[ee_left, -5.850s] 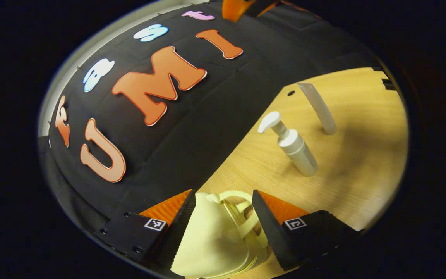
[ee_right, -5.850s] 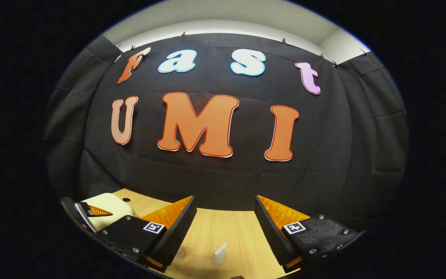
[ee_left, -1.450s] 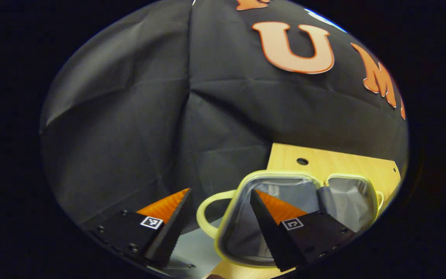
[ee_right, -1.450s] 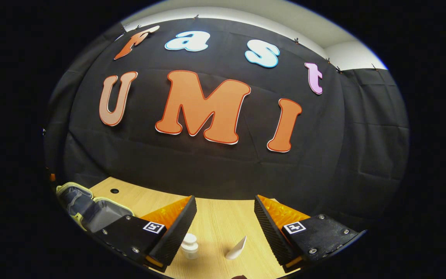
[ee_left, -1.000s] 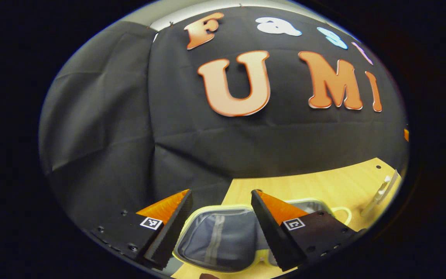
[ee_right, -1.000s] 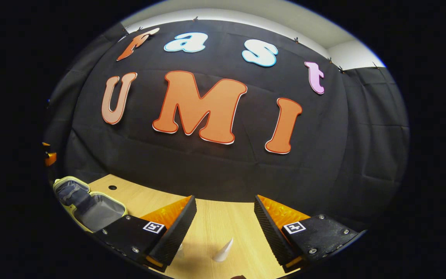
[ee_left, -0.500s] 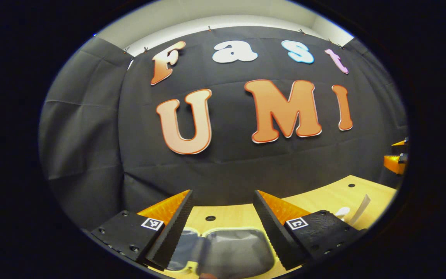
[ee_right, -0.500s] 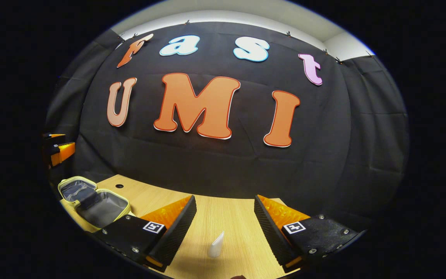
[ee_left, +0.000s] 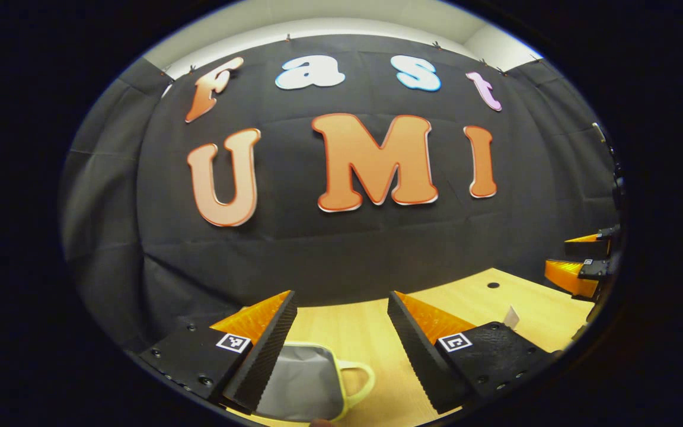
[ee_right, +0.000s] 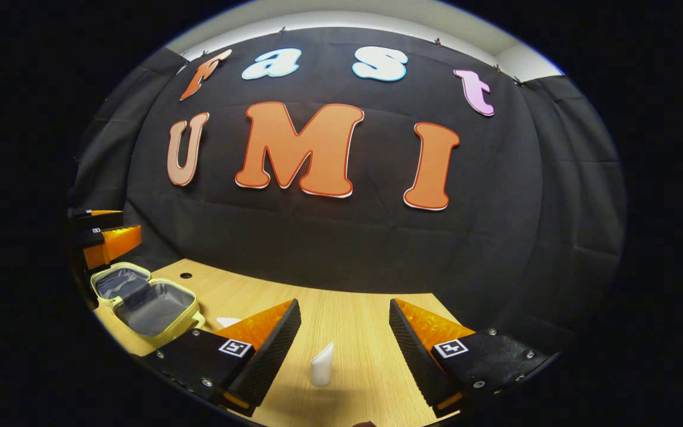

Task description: First open the suitcase, pack the skin care products into it, and then close the suitcase.

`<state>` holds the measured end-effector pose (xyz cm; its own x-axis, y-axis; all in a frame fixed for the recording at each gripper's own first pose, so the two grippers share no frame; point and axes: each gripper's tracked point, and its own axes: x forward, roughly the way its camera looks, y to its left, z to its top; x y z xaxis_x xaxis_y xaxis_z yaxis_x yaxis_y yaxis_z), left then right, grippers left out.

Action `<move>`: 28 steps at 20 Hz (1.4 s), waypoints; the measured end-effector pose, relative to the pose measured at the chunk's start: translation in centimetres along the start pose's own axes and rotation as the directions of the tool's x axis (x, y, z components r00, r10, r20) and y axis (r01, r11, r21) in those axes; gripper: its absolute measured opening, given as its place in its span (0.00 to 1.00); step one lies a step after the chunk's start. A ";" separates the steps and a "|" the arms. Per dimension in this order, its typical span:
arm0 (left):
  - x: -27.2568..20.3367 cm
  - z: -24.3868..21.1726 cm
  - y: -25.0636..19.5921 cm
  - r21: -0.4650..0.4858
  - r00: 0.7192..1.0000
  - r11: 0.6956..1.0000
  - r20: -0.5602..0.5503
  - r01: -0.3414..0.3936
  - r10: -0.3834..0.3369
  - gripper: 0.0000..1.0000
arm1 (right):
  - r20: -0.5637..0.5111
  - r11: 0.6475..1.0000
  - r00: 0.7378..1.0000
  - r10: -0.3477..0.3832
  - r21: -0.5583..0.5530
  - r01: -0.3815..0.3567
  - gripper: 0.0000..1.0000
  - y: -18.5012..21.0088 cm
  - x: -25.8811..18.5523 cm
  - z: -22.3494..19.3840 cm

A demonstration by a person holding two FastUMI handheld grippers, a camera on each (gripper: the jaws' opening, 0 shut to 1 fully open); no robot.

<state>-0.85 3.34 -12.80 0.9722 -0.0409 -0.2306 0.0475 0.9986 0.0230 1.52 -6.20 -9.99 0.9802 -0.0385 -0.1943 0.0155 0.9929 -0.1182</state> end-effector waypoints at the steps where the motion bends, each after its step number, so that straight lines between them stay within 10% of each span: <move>1: 0.3 -0.8 -1.0 0.006 1.000 1.000 -0.021 0.021 -0.021 1.00 | -0.015 1.000 1.000 0.003 0.001 -0.003 0.96 -0.1 0.1 -0.6; 14: 2.9 -10.7 -11.1 -0.019 0.936 0.966 -0.245 0.257 -0.254 0.99 | -0.207 0.998 0.976 0.069 0.028 -0.064 0.96 0.7 1.2 -9.1; 28: 5.9 -22.8 -17.3 -0.057 0.818 0.942 -0.481 0.332 -0.317 1.00 | -0.430 0.989 0.891 0.149 0.055 -0.139 0.97 2.2 4.8 -18.6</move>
<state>-1.15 -13.39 -36.78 0.6696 -0.3342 -0.6633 0.3542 0.9286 -0.1104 2.60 -6.32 -29.28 0.7903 0.0651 -0.6092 -0.1100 0.9933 -0.0366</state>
